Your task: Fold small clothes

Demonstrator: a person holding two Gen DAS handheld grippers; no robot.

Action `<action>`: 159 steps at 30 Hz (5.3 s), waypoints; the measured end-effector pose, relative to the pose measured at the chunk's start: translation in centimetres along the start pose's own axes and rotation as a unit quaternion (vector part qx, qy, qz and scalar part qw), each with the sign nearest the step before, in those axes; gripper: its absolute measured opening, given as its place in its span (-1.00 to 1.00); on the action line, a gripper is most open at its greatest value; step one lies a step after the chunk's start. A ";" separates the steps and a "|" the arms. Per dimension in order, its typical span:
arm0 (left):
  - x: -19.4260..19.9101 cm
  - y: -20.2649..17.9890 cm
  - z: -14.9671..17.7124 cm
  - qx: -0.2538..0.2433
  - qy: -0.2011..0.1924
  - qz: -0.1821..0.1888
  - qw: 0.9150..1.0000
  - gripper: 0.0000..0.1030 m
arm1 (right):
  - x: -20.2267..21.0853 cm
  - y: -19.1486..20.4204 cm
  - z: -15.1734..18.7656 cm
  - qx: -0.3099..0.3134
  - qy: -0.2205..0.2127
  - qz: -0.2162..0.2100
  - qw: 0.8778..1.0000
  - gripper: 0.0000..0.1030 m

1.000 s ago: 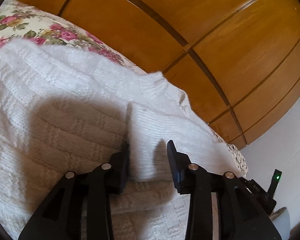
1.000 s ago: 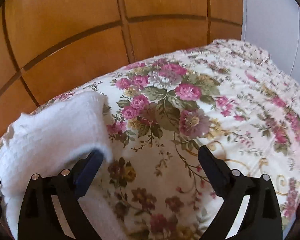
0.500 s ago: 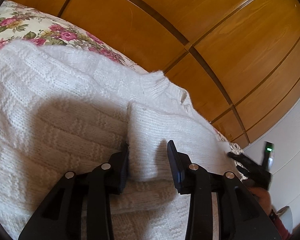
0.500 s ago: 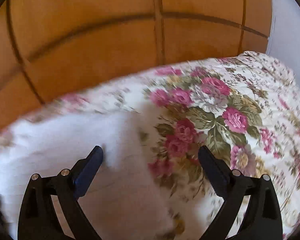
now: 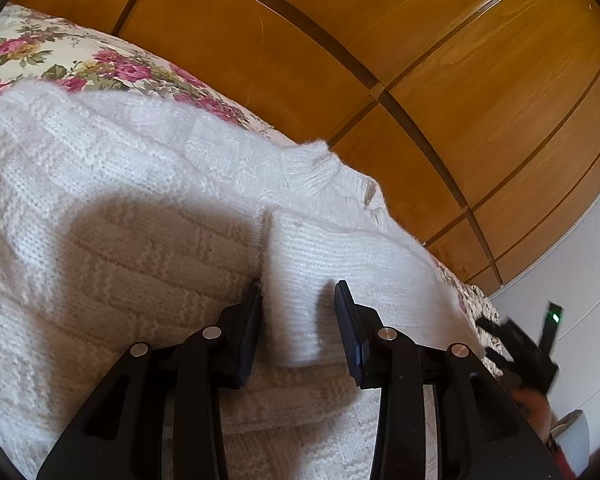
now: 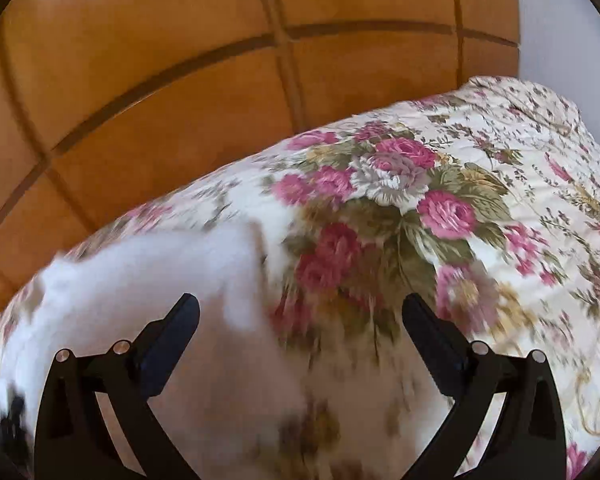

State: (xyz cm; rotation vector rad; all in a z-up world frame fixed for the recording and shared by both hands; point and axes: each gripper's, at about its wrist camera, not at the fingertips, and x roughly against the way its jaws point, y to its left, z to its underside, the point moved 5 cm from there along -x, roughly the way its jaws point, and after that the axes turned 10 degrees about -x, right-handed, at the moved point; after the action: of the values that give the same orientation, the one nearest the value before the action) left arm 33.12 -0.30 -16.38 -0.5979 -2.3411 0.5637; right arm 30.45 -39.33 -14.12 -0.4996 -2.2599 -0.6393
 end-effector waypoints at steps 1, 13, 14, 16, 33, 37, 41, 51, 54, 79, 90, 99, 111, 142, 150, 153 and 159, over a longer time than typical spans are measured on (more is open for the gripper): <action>0.0 -0.1 0.0 -0.001 0.001 -0.001 1.000 -0.31 | 0.4 0.0 0.8 0.015 0.006 0.006 1.000 0.95; -0.1 -2.6 -0.1 -0.069 0.040 -0.039 0.996 0.25 | 2.0 -4.1 3.0 -0.026 0.010 0.018 0.999 0.95; 0.3 -3.4 0.2 -0.092 0.049 -0.046 0.993 0.49 | 2.8 -4.2 3.2 -0.033 0.008 0.005 0.999 0.95; 1.2 -4.8 1.2 -0.128 0.057 -0.059 0.988 0.74 | 4.7 -4.6 4.2 -0.039 0.015 -0.030 0.999 0.95; 12.8 -3.6 8.1 -0.090 0.040 -0.058 0.993 0.86 | 12.5 -8.4 12.0 0.014 0.077 -0.170 0.982 0.25; 16.4 -1.8 9.6 -0.077 0.034 -0.058 0.995 0.68 | 13.4 -9.6 13.5 0.008 0.108 -0.203 0.973 -0.04; 20.0 0.4 11.3 -0.049 0.038 -0.043 0.997 0.41 | 14.1 -10.8 15.0 -0.020 0.132 -0.244 0.961 -0.13; 21.8 -0.4 15.4 -0.020 0.061 0.029 0.998 0.35 | 16.0 -10.1 18.7 -0.030 0.157 -0.335 0.929 -0.13; 21.2 -1.5 16.4 -0.028 0.078 0.047 0.995 0.35 | 16.2 -9.3 19.5 -0.006 0.148 -0.332 0.932 -0.12; 26.3 -4.2 13.3 -0.032 0.092 0.147 0.984 -0.91 | 23.1 -8.5 18.0 -0.045 0.123 -0.502 0.855 -0.89; 32.1 -5.4 11.8 -0.027 0.052 0.215 0.975 -0.93 | 26.0 -9.0 18.3 -0.046 0.133 -0.551 0.822 -0.89; 38.1 -6.8 12.9 0.015 0.050 0.320 0.946 -0.93 | 31.9 -12.0 18.7 -0.129 0.129 -0.626 0.758 -0.89; 34.1 -2.0 10.4 0.154 0.033 0.328 0.931 -0.93 | 29.4 -11.0 15.2 -0.192 0.124 -0.621 0.750 -0.89; 19.4 9.8 3.5 0.297 -0.042 0.112 0.947 0.30 | 6.5 -6.0 7.8 -0.321 0.131 -0.422 0.838 -0.02; 21.0 7.1 4.8 0.209 -0.008 0.103 0.973 0.37 | 10.2 -3.3 8.0 -0.254 0.147 -0.434 0.852 0.44; 23.0 5.5 6.2 0.172 -0.009 0.141 0.975 0.37 | 12.0 -2.6 9.1 -0.225 0.173 -0.452 0.846 0.58; 25.3 1.6 8.8 0.090 0.027 0.182 0.979 0.37 | 13.1 -0.9 11.0 -0.129 0.204 -0.433 0.869 0.66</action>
State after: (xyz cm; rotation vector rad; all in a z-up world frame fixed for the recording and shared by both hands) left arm 10.24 12.77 -11.23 -0.9498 -2.1110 0.9006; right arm 15.37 -31.65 -11.54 0.5538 -1.9062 -1.3533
